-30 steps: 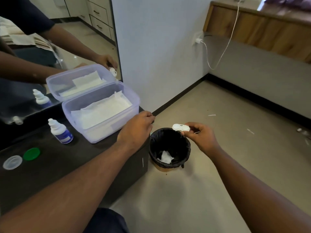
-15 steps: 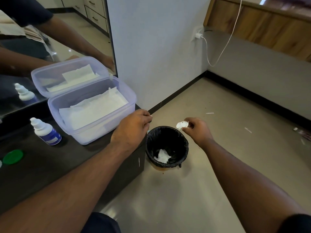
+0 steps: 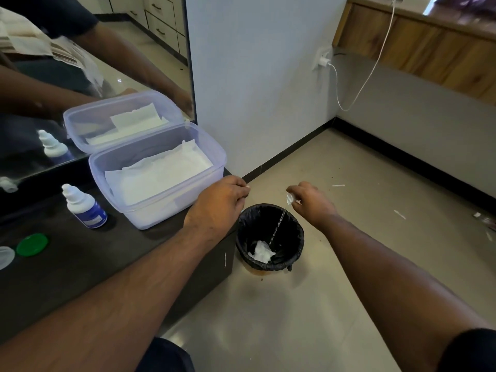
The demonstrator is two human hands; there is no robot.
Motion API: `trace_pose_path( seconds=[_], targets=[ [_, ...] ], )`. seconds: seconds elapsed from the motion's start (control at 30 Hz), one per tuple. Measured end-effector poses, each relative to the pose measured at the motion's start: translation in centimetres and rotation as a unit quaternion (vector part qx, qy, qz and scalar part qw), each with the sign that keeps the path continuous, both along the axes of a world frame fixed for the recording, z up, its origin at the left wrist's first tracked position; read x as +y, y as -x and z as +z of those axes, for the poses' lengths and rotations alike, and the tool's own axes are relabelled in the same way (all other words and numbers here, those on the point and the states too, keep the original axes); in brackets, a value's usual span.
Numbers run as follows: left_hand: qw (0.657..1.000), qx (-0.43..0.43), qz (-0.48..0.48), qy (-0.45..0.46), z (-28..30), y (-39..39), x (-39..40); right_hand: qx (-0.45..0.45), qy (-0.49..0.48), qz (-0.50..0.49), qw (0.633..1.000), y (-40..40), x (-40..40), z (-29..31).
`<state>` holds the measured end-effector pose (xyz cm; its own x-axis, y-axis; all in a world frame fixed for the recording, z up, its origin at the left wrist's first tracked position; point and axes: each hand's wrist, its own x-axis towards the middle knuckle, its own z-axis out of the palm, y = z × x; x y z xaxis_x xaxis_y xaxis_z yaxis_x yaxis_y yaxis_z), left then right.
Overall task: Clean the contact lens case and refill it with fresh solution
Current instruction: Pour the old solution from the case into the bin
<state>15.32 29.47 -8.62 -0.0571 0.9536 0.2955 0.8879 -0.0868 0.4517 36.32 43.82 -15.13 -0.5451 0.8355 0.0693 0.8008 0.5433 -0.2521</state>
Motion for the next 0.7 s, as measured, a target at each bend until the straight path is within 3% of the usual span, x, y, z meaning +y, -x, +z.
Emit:
trace_pose_path(
  seconds=[0.13,0.27,0.7],
  targets=[
    [1.0,-0.001,-0.001,0.002,0.1,0.0,-0.1,-0.115,-0.06,0.098,0.987,0.6,0.2,1.0],
    [1.0,-0.004,0.001,-0.001,0.0,0.0,-0.1,-0.225,-0.128,0.172,0.95,1.3,0.5,2.0],
    [1.0,-0.014,0.001,-0.009,-0.1,0.0,0.0,-0.359,-0.214,0.263,0.87,2.4,0.8,5.1]
  ],
)
